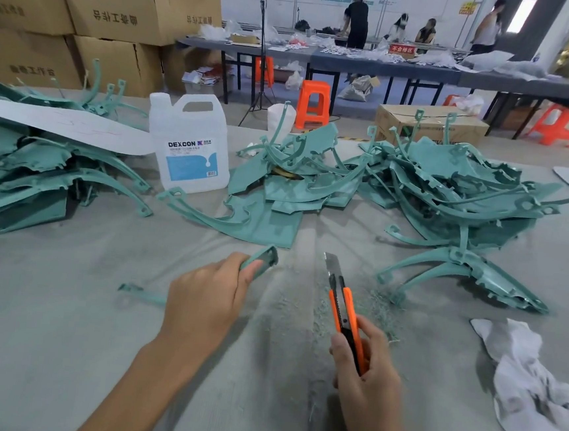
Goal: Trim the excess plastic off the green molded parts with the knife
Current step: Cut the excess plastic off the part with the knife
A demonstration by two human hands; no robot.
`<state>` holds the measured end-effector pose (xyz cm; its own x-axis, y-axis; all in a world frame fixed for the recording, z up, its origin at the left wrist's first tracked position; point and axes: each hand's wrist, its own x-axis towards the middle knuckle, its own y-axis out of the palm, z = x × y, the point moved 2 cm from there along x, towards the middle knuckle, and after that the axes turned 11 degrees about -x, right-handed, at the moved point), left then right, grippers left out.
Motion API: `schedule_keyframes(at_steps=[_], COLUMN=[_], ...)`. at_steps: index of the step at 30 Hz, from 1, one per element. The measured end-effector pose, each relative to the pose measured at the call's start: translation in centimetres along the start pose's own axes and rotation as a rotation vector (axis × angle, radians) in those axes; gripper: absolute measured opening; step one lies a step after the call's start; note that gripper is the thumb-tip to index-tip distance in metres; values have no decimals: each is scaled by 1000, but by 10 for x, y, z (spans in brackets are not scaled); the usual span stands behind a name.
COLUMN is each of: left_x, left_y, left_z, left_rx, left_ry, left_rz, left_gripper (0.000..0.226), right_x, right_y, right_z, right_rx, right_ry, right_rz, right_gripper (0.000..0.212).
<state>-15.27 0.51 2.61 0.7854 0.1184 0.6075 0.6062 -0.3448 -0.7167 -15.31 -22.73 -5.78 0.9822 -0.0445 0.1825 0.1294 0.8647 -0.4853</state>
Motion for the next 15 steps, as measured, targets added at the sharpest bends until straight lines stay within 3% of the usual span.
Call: schedule_keyframes(at_steps=[4, 6, 8, 11, 15], left_x=[2, 4, 9, 4, 7], left_y=[-14, -15, -7, 16, 19], left_z=[-16, -21, -22, -10, 1], left_rx=[-15, -11, 46, 59, -92], left_ry=[80, 32, -65, -193, -201], left_rz=[-53, -53, 101, 397, 475], left_gripper=[45, 46, 49, 33, 20], right_x=[-2, -1, -2, -5, -7], right_y=[11, 16, 18, 19, 19], right_z=[4, 6, 6, 5, 4], right_rx=[174, 255, 270, 285, 287], right_ry=[32, 60, 78, 108, 178], right_rz=[93, 132, 156, 156, 192], right_gripper=[27, 34, 44, 43, 42])
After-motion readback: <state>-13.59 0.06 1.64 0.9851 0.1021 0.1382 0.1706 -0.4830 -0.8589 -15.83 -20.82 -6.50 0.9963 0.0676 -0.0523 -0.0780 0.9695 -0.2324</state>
